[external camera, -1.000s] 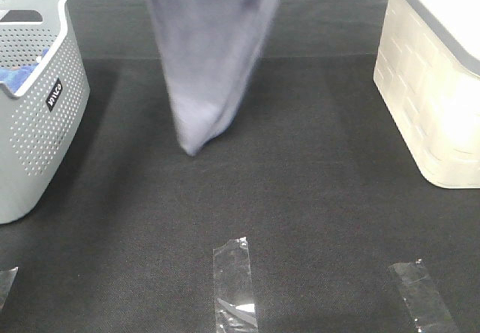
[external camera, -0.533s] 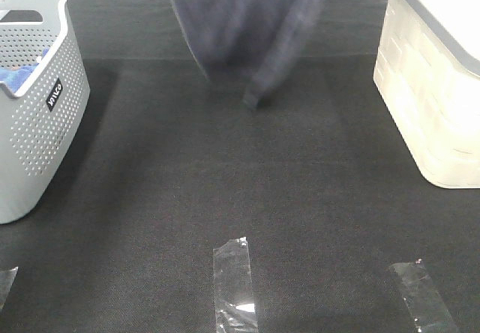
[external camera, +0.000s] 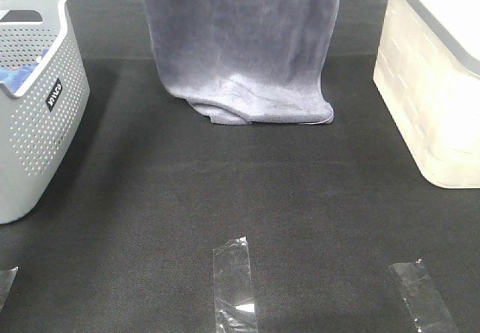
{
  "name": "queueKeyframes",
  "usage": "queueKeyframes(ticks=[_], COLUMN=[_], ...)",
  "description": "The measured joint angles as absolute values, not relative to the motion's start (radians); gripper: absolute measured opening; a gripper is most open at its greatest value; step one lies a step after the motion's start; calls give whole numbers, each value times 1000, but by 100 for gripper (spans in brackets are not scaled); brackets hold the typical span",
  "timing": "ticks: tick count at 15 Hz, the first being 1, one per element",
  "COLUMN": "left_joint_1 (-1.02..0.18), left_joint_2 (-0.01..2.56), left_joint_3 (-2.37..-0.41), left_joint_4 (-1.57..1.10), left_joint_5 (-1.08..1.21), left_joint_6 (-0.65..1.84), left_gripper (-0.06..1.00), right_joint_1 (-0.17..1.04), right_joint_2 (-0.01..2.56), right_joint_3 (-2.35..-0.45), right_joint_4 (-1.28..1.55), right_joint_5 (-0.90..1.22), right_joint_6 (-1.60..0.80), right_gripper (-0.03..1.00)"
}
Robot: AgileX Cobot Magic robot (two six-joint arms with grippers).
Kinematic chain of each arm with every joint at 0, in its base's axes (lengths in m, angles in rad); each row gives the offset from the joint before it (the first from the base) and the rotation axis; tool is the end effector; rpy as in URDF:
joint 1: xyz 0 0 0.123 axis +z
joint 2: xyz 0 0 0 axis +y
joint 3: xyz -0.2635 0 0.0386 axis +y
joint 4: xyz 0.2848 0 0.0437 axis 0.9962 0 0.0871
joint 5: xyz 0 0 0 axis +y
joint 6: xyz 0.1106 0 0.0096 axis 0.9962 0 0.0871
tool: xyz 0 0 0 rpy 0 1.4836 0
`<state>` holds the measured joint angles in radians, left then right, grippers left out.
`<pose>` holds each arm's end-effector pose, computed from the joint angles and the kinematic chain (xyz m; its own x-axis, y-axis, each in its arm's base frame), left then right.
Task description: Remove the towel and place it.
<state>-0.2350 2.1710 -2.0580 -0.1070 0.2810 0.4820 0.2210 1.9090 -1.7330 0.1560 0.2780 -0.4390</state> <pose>0.5579 -0.1370 0.2965 -0.1752 0.4224 -0.8893 0.3499 0.8710 0.3448 0.5020 0.1176 0.3124 -0.2591 -0.3500 -0.9002 -0.3461 0.9038 -0.2517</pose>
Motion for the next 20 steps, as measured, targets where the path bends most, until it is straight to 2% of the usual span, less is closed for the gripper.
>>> queueKeyframes(ticks=[3, 4, 7, 8, 10, 13, 15, 20], left_joint_1=[-231, -227, -227, -227, -227, -238, -271, -353], left_joint_2=[2166, 2149, 2120, 2120, 2119, 2119, 2117, 1990], left_joint_3=[-2058, -2058, -2058, -2058, -2058, -2058, -2039, -1735], left_joint_4=[-165, -254, -333, -333, -346, -349, -316, -221], left_joint_5=[623, 857, 1091, 1091, 1191, 1206, 1206, 1205], left_joint_6=[481, 476, 433, 433, 358, 285, 237, 185], left_gripper=[0, 0, 0, 0, 0, 0, 0, 0], right_joint_1=[219, 217, 215, 215, 215, 215, 215, 215], right_joint_2=[1894, 1862, 1815, 1815, 1802, 1802, 1800, 1714], right_joint_3=[-1733, -1733, -1733, -1733, -1733, -1733, -1727, -1518], right_joint_4=[160, 161, 157, 157, 164, 178, 181, 200], right_joint_5=[551, 717, 917, 917, 1050, 1197, 1213, 1211], right_joint_6=[-428, -369, -253, -253, -220, -207, -175, -151], right_gripper=[0, 0, 0, 0, 0, 0, 0, 0])
